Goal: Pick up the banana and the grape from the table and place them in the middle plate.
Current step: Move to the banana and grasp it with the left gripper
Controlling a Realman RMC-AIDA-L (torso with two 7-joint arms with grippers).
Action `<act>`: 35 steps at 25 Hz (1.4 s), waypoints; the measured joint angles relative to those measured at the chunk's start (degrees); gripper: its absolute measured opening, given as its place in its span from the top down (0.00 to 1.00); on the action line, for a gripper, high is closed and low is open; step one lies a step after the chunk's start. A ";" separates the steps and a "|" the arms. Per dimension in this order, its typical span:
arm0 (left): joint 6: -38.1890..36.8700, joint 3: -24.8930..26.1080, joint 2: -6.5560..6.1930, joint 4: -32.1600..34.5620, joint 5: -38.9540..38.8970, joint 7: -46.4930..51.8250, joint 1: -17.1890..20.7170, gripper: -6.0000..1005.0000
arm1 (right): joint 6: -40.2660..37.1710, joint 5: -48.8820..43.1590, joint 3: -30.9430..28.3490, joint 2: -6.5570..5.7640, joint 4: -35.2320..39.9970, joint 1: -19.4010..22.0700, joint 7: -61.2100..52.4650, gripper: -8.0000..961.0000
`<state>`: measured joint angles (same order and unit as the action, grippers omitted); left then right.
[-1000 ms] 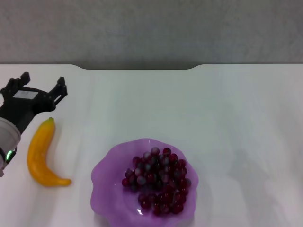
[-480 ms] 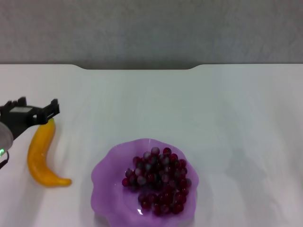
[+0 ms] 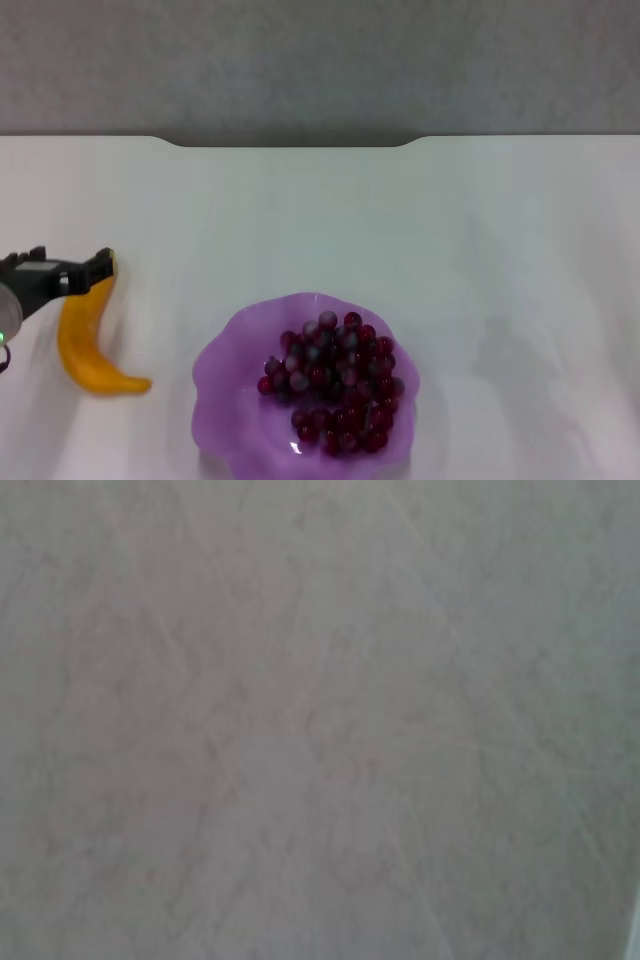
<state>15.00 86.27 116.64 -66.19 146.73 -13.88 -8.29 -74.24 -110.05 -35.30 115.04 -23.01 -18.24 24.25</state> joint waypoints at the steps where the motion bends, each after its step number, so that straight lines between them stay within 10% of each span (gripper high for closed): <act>1: 0.12 0.08 -0.06 0.90 0.34 -0.13 -0.31 0.13 | 0.02 0.07 0.31 0.02 0.05 -0.02 0.00 0.96; 35: 3.48 1.73 -0.35 18.34 4.43 -0.03 -12.74 0.13 | 0.07 0.10 1.99 0.01 -0.27 -0.30 -0.34 0.96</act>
<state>18.48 88.00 116.29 -47.84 151.16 -13.90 -21.03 -74.18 -109.95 -33.31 115.04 -23.28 -18.54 23.90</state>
